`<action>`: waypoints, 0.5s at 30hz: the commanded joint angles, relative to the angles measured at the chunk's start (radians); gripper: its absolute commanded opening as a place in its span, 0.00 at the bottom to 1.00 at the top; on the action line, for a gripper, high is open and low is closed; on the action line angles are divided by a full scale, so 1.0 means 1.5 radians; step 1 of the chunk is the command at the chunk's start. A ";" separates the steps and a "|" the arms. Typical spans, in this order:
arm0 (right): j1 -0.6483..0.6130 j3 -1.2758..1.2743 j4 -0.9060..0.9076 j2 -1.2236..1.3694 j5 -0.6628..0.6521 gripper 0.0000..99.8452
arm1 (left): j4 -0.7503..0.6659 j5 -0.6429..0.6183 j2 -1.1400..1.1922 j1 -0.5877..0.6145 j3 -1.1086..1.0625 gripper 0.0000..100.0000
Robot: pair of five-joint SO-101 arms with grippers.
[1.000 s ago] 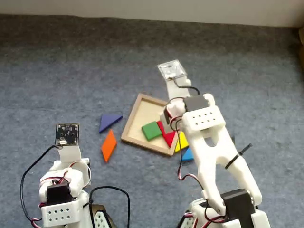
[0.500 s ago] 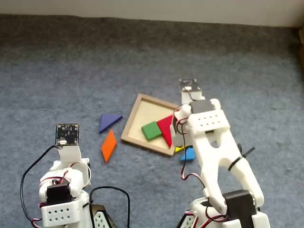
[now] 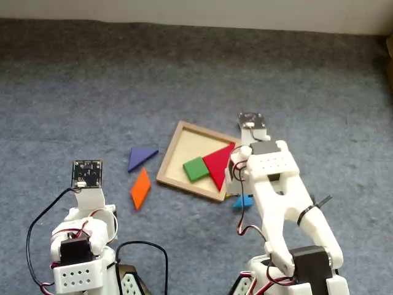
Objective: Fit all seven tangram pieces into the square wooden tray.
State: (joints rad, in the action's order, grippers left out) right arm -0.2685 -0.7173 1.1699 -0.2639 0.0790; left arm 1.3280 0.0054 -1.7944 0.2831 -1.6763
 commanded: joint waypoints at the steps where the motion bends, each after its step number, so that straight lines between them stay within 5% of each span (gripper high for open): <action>1: 0.010 0.010 -0.010 -0.007 0.006 0.11 | 0.003 0.002 -0.018 0.006 -0.013 0.01; 15: 0.023 0.114 0.030 0.215 0.003 0.16 | 0.003 0.002 -0.018 0.006 -0.013 0.01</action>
State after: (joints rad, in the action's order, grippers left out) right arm -0.2654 -0.5930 1.2052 0.0614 0.0806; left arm 1.3280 0.0054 -1.7944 0.2831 -1.6763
